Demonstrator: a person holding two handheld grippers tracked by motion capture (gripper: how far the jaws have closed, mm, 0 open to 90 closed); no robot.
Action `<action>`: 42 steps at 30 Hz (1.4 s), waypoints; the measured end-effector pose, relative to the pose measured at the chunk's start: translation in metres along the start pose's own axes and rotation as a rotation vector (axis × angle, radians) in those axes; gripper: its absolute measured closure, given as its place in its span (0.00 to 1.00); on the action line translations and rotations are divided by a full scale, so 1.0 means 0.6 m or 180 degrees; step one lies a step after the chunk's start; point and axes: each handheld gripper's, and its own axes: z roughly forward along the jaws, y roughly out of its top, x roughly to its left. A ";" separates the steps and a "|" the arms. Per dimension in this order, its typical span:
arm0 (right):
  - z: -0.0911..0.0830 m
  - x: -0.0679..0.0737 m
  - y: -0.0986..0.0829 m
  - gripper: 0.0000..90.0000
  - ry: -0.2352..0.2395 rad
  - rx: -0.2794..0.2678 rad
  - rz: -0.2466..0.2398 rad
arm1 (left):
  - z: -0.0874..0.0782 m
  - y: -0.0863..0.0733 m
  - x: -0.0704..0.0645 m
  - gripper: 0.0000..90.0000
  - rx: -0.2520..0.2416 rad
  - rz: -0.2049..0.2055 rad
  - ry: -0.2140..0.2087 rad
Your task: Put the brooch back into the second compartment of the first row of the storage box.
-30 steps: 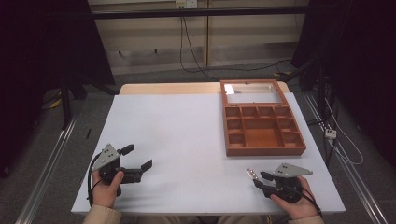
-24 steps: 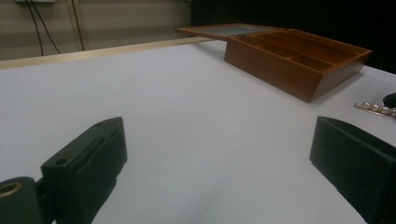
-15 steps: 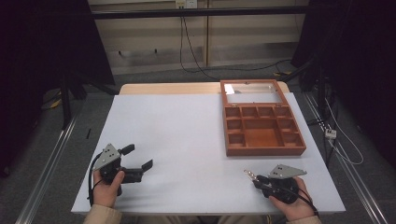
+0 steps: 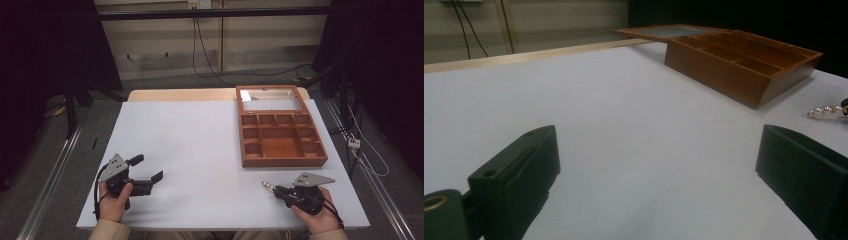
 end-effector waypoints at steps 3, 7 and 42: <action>-0.003 0.000 0.003 0.91 0.0054 -0.0019 0.0010 | 0.000 0.000 0.000 0.04 -0.0011 -0.0004 0.0003; -0.007 0.004 0.010 0.91 0.0098 -0.0056 -0.0010 | -0.001 0.000 0.001 0.04 -0.0010 0.0004 0.0007; -0.019 0.003 0.116 0.91 0.0288 -0.0238 -0.0126 | -0.006 0.000 0.003 0.04 -0.0040 0.0006 0.0003</action>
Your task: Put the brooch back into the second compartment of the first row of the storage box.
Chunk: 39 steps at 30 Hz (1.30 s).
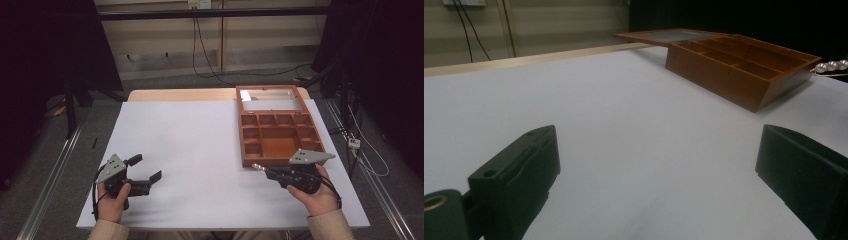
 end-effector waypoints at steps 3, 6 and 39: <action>0.000 -0.004 0.009 0.91 -0.0001 -0.0009 0.0008 | 0.001 0.000 0.000 0.04 0.0006 -0.0001 -0.0009; 0.002 -0.010 0.021 0.91 -0.0024 -0.0005 0.0018 | 0.001 -0.001 -0.001 0.04 0.0011 -0.0001 -0.0007; 0.021 -0.075 0.093 0.91 -0.0251 -0.0089 0.0145 | 0.002 -0.001 -0.002 0.04 0.0015 -0.0010 -0.0033</action>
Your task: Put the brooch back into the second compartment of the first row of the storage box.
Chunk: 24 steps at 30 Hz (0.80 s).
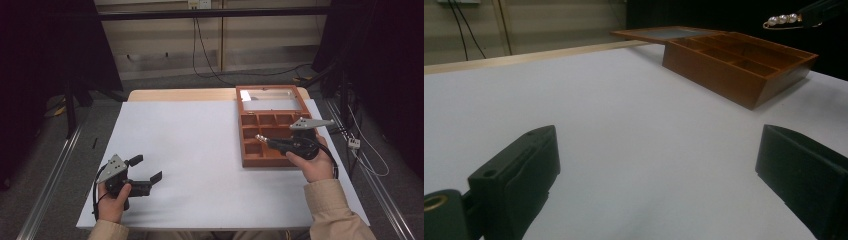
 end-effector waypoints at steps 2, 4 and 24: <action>0.002 -0.003 0.004 0.91 -0.0020 0.0005 -0.0009 | 0.000 0.000 0.000 0.04 0.0001 0.0001 0.0002; 0.004 -0.006 0.008 0.91 -0.0050 0.0019 -0.0010 | 0.000 0.000 0.001 0.04 0.0002 0.0001 0.0002; 0.017 -0.036 0.037 0.91 -0.0196 0.0020 -0.0012 | 0.001 0.000 0.001 0.04 0.0016 0.0000 -0.0014</action>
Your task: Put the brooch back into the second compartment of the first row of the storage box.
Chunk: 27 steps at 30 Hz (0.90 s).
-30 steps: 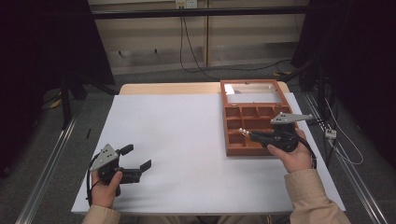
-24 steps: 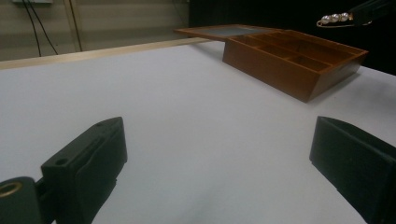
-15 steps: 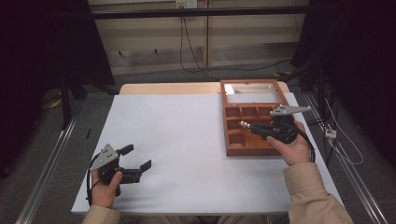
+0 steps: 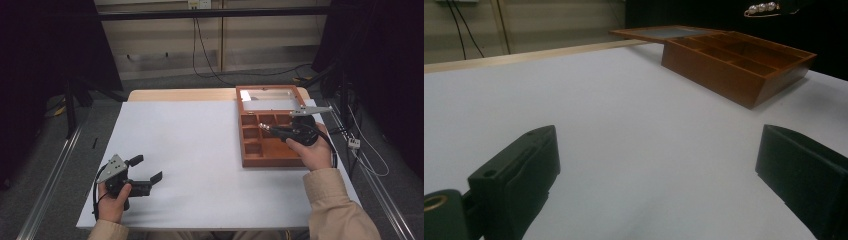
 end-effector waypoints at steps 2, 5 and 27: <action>0.002 -0.003 0.002 0.91 -0.0011 0.0013 0.0001 | 0.000 0.000 0.000 0.04 0.0000 -0.0004 -0.0003; 0.004 -0.007 0.007 0.91 -0.0040 0.0008 0.0008 | 0.000 0.000 0.000 0.04 0.0003 -0.0005 -0.0006; 0.017 -0.038 0.018 0.91 -0.0187 -0.0006 0.0115 | 0.001 -0.001 0.000 0.04 0.0007 -0.0011 -0.0020</action>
